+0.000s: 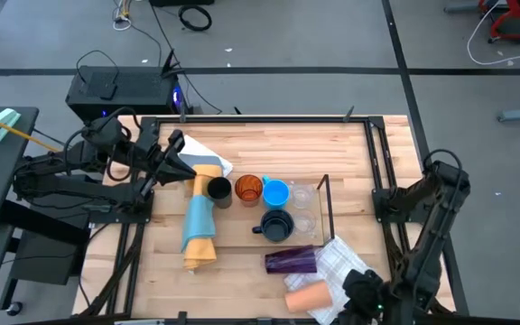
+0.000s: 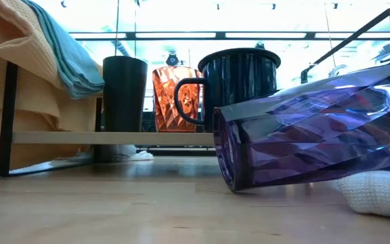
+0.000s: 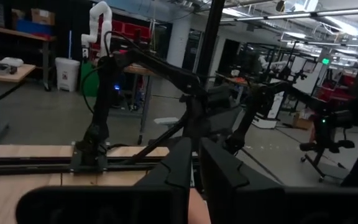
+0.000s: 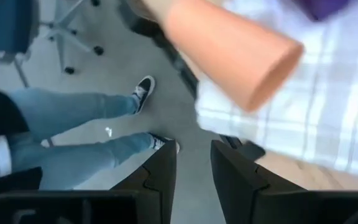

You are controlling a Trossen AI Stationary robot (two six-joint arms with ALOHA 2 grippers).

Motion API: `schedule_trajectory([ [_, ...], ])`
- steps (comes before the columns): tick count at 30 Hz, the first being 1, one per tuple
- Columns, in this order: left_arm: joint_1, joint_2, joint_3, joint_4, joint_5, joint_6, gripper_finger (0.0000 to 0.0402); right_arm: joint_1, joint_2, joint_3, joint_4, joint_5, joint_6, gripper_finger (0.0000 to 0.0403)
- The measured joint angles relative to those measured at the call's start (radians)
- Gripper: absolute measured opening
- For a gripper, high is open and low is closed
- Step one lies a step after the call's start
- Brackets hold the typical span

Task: Stack small to large cups/mugs on shelf
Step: Put the light orange cup on the shelf

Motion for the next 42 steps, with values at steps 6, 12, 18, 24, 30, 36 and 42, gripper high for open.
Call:
schedule_trajectory([
  [6,0.0,0.0,0.0,-0.001,0.003,0.005,0.0045,-0.024,0.0,-0.136,0.145,-0.009,0.088,0.0106],
  [12,-0.001,0.0,0.0,-0.002,0.003,0.004,0.0037,-0.069,0.0,-0.235,0.284,-0.087,0.166,0.0106],
  [18,-0.001,0.0,0.0,-0.003,0.03,0.005,0.0037,-0.109,-0.001,-0.227,0.255,-0.097,0.16,0.0106],
  [24,-0.001,0.0,0.0,-0.019,0.031,0.004,0.0045,-0.138,-0.001,-0.227,0.225,-0.104,0.111,0.0112],
  [30,-0.001,0.0,0.0,-0.019,0.032,-0.02,0.004,-0.148,-0.001,-0.227,0.195,-0.115,0.082,0.0134],
  [36,-0.001,0.0,0.0,-0.019,0.032,-0.022,0.0035,-0.148,-0.001,-0.227,0.195,-0.149,0.071,0.0164],
  [42,-0.001,0.0,0.0,-0.018,0.032,-0.022,0.0042,-0.148,-0.001,-0.227,0.195,-0.149,0.071,0.0178],
])
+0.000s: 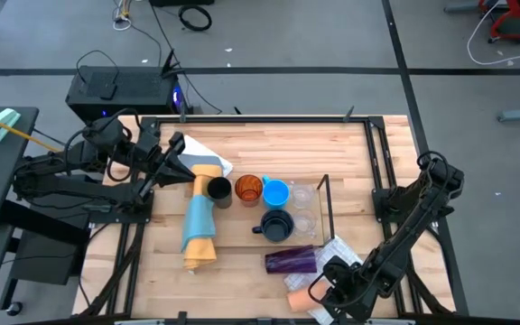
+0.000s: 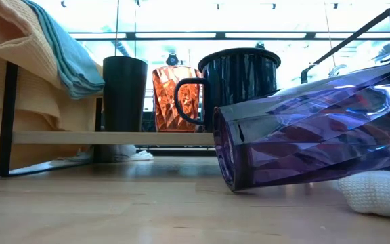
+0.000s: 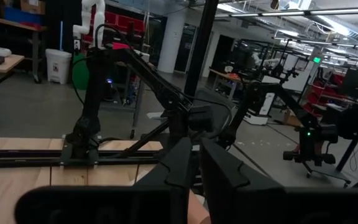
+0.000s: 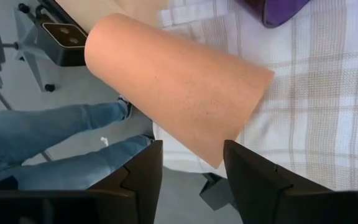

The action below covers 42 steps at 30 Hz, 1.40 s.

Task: Stack small to large cups/mugs on shelf
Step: Put the light orange cup on the shelf

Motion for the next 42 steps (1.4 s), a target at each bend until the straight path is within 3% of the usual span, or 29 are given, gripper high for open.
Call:
schedule_trajectory([
  [20,0.0,0.0,0.0,-0.007,-0.002,0.009,0.0037,0.0,-0.049,0.002,-0.032,-0.001,0.003,0.0174],
  [33,0.0,0.0,0.0,-0.006,-0.002,0.003,0.0035,-0.067,-0.037,0.001,-0.065,0.001,-0.077,0.0176],
  [42,0.0,0.0,0.0,-0.006,-0.002,0.0,0.003,-0.074,-0.037,0.001,-0.098,-0.02,-0.043,0.0176],
])
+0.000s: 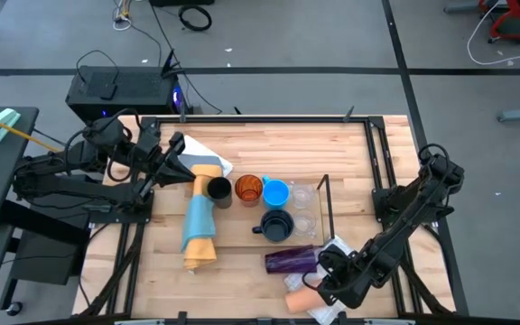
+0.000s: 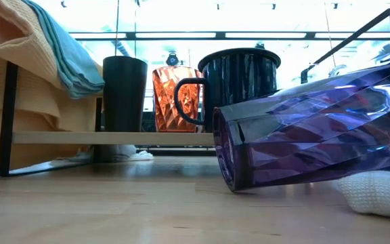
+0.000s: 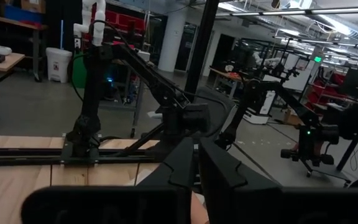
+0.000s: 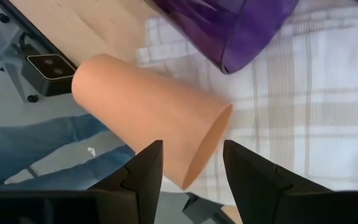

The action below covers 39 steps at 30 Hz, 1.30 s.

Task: Stack small to large cups/mugs on shelf
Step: Put the light orange cup on the shelf

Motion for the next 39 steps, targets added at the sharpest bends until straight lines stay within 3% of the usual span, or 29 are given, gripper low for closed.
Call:
schedule_trajectory([
  [18,0.0,0.0,0.0,0.0,0.0,0.001,0.0028,0.004,0.022,0.0,0.013,-0.089,0.056,0.0176],
  [31,0.0,0.0,0.0,0.0,0.0,0.004,0.0044,0.002,0.04,-0.001,0.06,-0.082,0.08,0.0176],
  [39,0.0,0.0,0.0,-0.001,0.0,0.001,0.0033,0.001,0.088,-0.015,0.153,-0.077,0.085,0.0176],
])
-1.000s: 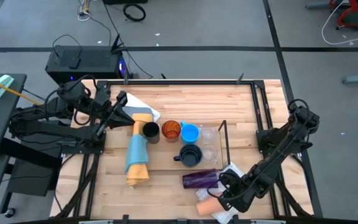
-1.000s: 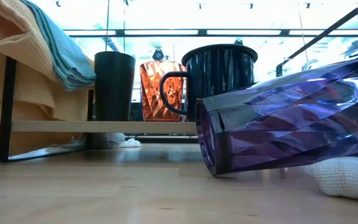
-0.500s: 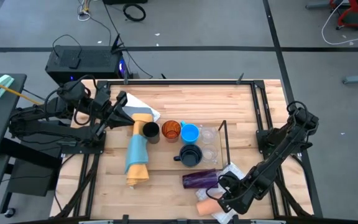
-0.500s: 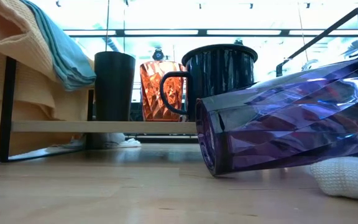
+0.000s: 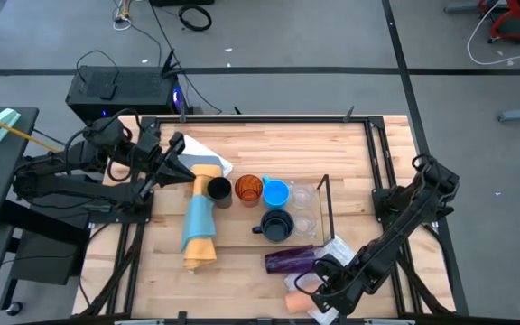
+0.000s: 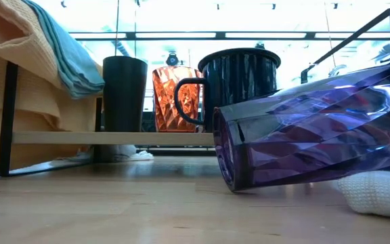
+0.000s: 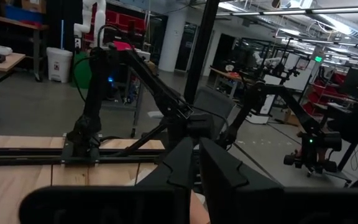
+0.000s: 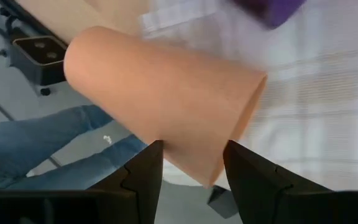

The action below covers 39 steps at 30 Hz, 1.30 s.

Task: Stack small to large cups/mugs on shelf
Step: Put the light orange cup on the shelf

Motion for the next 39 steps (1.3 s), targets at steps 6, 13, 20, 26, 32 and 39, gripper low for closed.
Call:
schedule_trajectory([
  [6,0.0,0.0,0.0,0.0,0.0,0.001,0.0031,-0.003,0.064,0.002,0.105,0.003,-0.007,0.0172],
  [13,0.0,0.0,0.0,0.0,0.0,0.001,0.004,-0.011,0.095,0.0,0.132,0.036,-0.048,0.005],
  [20,0.0,0.0,0.0,-0.001,0.0,0.002,0.0032,-0.01,0.068,0.002,0.129,0.049,-0.1,0.0015],
  [26,0.0,0.0,0.0,-0.008,0.0,0.003,0.0029,-0.01,0.056,0.04,0.093,0.026,-0.156,0.0007],
  [32,0.0,0.0,0.0,-0.017,0.0,0.011,0.0039,-0.009,0.056,0.164,0.002,0.016,-0.236,0.0005],
  [39,0.0,0.0,0.0,-0.017,0.0,0.011,0.0034,-0.01,0.056,0.387,-0.179,0.034,-0.322,0.0005],
])
